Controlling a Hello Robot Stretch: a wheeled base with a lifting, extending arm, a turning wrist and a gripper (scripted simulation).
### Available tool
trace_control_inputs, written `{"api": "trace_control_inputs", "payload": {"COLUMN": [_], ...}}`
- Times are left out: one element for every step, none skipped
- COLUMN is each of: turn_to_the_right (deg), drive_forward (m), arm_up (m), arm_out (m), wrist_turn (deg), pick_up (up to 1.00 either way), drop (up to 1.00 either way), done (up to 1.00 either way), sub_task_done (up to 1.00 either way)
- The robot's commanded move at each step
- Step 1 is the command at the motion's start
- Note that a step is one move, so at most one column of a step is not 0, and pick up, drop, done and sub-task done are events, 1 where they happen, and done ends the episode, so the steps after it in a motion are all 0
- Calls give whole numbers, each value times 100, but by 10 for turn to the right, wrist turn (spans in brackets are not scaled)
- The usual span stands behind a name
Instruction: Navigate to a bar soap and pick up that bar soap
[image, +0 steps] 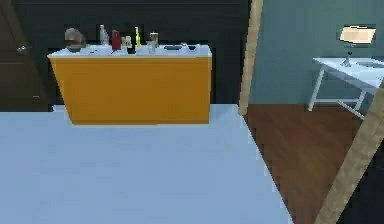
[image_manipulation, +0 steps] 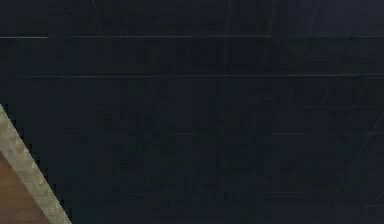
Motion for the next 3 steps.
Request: {"api": "trace_control_inputs", "payload": {"turn_to_the_right": [-420,0,0], "drive_forward": [0,100,80], "arm_up": [0,0,0], "arm_out": [0,0,0], "wrist_turn": [0,0,0], "pick_up": [0,0,0], "drop": [0,0,0], "done": [0,0,0], "sub_task_done": [0,0,0]}}
